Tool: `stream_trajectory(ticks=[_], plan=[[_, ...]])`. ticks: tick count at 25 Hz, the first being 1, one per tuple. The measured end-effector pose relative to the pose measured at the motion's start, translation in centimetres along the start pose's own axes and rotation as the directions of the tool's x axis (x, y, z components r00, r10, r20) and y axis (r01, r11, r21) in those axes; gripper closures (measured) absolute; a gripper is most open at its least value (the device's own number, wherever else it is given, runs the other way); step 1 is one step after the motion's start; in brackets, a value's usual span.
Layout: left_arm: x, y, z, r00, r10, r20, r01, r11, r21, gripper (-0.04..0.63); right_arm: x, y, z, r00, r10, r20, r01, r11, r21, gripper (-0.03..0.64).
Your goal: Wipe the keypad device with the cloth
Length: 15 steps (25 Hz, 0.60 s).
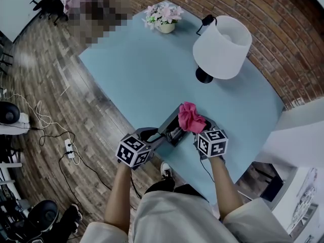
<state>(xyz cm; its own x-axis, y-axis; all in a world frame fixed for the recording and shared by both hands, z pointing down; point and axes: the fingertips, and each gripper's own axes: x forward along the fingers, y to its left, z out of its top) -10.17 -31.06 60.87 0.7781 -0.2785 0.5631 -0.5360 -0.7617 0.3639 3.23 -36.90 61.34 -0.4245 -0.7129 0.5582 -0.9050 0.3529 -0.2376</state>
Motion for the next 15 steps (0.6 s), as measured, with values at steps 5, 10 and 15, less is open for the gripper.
stream_trajectory(ticks=[5,10,15], plan=[[-0.1,-0.1,-0.2,1.0,0.012,0.004,-0.012,1.0,-0.007,0.399,-0.5,-0.8,-0.3,1.0,-0.018,-0.009,0.018,0.999,0.046,0.48],[0.0,0.0,-0.1,1.0,0.024,0.003,-0.024,1.0,-0.011,0.399,-3.1,0.9,1.8,0.996,0.032,0.079,-0.033,0.999,0.008,0.482],[0.0,-0.1,-0.1,1.0,0.027,0.005,-0.027,0.999,-0.018,0.399,-5.7,6.1,1.5,0.977,0.204,0.061,-0.193,0.97,-0.15,0.482]])
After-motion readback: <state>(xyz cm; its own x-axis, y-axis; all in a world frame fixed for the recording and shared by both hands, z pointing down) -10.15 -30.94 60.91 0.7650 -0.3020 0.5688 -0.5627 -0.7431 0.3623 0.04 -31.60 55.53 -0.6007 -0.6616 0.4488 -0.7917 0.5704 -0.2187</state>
